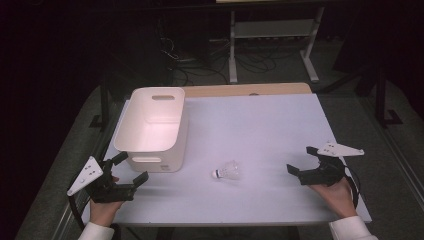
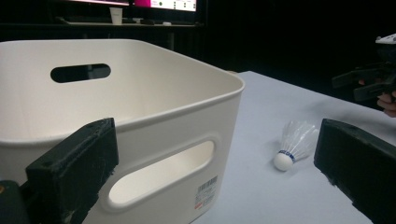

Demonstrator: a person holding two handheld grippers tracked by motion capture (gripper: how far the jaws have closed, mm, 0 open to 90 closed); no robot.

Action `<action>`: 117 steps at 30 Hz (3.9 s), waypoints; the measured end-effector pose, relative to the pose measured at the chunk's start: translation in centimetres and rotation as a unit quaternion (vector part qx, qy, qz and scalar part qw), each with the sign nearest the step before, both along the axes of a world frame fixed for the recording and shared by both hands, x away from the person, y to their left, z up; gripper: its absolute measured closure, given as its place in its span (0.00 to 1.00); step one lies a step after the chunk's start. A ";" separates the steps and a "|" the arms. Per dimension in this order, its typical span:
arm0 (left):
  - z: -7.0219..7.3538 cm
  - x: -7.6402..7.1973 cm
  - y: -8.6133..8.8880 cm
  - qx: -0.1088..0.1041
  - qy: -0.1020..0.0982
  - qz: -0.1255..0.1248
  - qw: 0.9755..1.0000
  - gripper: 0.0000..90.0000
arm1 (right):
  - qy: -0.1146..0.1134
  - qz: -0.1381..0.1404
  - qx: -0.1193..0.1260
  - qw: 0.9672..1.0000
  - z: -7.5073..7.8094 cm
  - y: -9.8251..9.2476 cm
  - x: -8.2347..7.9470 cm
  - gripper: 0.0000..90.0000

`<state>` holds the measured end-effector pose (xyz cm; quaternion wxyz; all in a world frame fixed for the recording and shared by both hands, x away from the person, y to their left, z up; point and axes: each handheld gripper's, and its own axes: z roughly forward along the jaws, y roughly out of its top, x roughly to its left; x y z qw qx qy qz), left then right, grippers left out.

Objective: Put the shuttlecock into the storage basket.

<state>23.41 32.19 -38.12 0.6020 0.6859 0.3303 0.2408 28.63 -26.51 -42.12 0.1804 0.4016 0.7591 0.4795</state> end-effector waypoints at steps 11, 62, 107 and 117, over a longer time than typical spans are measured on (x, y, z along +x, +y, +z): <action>1.7 0.0 -1.0 0.014 0.004 -0.022 1.000 0.00 | -0.003 0.000 0.000 1.000 0.1 0.0 -0.1 0.00; 5.5 5.0 -9.2 0.129 0.075 -0.145 0.978 0.00 | -0.006 0.013 0.005 1.000 0.1 0.1 -0.2 0.00; 4.5 6.2 -14.7 0.254 0.104 -0.201 0.940 0.00 | -0.007 0.012 0.007 1.000 0.2 -0.1 -0.5 0.00; 4.4 6.2 -15.3 0.260 0.112 -0.202 0.938 0.00 | -0.010 0.013 0.008 1.000 0.2 -0.1 -0.6 0.00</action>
